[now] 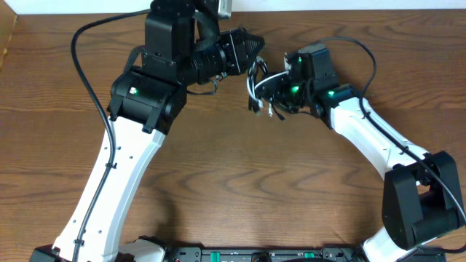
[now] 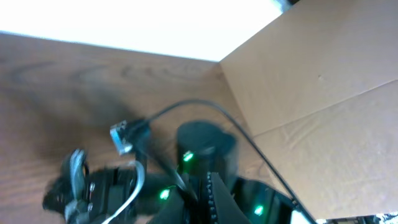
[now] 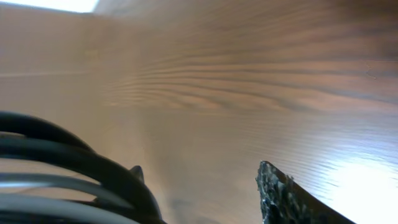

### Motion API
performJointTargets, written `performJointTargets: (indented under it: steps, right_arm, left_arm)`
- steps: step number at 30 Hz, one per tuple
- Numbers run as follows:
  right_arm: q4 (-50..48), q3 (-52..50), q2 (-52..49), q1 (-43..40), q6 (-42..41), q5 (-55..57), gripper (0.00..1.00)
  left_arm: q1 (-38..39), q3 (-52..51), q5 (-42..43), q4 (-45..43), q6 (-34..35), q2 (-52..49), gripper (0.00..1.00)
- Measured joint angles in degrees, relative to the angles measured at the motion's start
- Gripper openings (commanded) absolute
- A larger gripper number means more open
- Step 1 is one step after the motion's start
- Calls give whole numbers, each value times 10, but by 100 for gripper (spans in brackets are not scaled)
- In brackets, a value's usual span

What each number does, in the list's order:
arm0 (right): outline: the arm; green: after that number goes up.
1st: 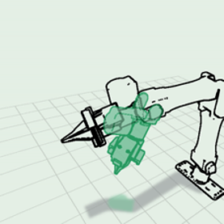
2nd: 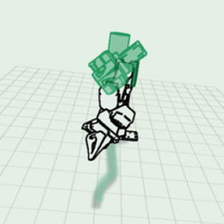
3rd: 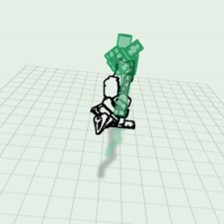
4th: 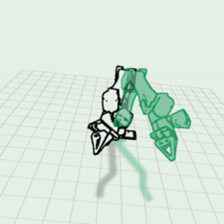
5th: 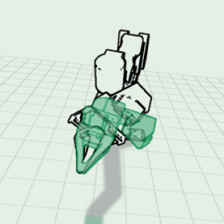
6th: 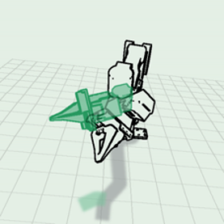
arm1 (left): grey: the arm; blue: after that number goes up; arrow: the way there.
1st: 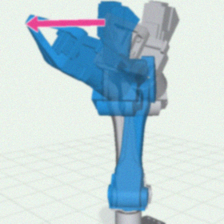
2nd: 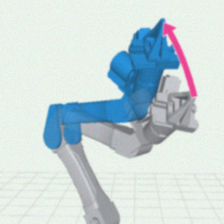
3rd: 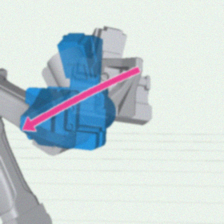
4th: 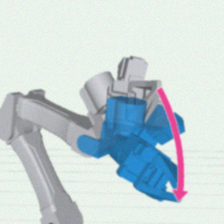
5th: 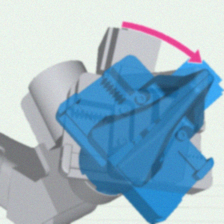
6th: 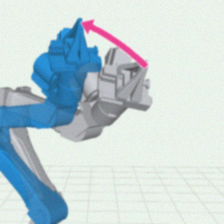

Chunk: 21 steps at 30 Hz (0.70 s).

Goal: Untangle cables

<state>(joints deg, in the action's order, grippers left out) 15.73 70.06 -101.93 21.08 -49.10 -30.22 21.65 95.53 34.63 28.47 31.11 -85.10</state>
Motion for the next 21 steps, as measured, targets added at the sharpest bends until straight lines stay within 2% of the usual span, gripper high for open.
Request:
performJointTargets:
  steps: [8, 15, 21]
  right_arm:
    - [90, -1, 0, 0, 69, 76, 51]
    - [98, -1, 0, 0, 135, 76, 49]
    - [127, -1, 0, 0, 184, 56, 50]
  left_arm:
    - [-17, 0, -2, 5, -16, 29, 8]
    - [-19, 2, -27, 166, -87, 30, 7]
    - [-19, 2, -43, 240, -136, -10, 7]
